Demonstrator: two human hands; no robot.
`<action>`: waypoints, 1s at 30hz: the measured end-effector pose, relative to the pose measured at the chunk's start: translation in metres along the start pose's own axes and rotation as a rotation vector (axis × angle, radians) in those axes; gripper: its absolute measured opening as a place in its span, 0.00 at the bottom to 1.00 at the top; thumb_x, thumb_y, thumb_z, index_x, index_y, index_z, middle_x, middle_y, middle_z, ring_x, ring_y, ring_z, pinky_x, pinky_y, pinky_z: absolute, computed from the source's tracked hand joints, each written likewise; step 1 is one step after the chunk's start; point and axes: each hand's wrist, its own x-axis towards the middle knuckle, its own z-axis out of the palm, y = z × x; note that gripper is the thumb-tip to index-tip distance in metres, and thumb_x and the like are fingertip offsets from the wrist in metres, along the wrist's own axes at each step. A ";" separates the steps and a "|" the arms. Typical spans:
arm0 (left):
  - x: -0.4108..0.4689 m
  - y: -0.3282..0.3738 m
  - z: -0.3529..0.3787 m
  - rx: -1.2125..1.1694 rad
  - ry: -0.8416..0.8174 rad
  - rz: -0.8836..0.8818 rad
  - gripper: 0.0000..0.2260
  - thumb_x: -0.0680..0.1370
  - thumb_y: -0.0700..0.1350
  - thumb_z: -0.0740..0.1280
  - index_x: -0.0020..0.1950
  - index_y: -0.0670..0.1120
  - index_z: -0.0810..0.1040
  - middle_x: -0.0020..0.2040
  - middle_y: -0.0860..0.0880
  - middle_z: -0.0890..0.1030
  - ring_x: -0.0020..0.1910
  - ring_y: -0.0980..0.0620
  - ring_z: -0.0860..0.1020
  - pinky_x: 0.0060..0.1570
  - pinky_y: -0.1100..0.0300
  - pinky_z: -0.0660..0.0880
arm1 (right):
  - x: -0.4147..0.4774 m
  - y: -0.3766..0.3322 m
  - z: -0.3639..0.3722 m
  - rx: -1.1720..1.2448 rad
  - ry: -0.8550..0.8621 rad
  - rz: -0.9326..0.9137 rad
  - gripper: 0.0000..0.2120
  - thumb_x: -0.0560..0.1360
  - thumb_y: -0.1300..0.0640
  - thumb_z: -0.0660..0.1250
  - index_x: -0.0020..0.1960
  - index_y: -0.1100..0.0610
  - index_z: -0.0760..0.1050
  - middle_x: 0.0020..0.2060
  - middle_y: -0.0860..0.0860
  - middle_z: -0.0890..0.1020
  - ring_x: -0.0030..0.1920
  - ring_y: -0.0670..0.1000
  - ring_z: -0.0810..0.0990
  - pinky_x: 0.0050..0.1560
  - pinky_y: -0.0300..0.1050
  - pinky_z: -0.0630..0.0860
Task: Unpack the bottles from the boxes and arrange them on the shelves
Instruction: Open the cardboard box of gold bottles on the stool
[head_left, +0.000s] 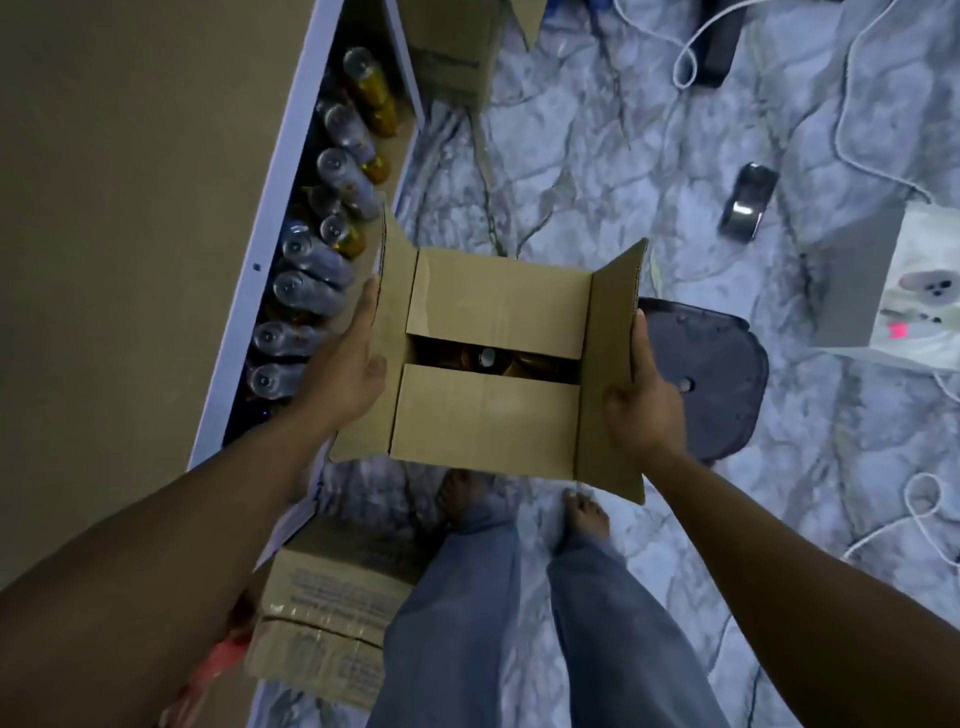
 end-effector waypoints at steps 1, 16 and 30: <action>0.009 -0.002 0.003 0.007 -0.006 0.009 0.41 0.81 0.40 0.63 0.83 0.58 0.39 0.29 0.43 0.70 0.26 0.44 0.71 0.25 0.57 0.64 | 0.005 0.000 0.006 -0.004 0.010 0.004 0.48 0.72 0.67 0.59 0.81 0.37 0.39 0.30 0.56 0.75 0.27 0.60 0.72 0.26 0.51 0.69; 0.086 -0.027 0.056 0.043 0.046 0.085 0.41 0.80 0.41 0.65 0.83 0.57 0.41 0.59 0.28 0.77 0.53 0.29 0.78 0.50 0.41 0.78 | 0.053 0.016 0.071 -0.017 0.101 0.065 0.48 0.71 0.69 0.60 0.82 0.43 0.43 0.27 0.52 0.72 0.26 0.58 0.69 0.24 0.45 0.65; 0.080 -0.042 0.076 0.116 0.063 0.068 0.40 0.81 0.44 0.65 0.83 0.53 0.40 0.63 0.28 0.76 0.48 0.30 0.79 0.41 0.45 0.77 | 0.038 0.027 0.090 -0.005 0.116 0.095 0.45 0.73 0.68 0.60 0.83 0.49 0.41 0.24 0.50 0.68 0.24 0.53 0.66 0.26 0.42 0.55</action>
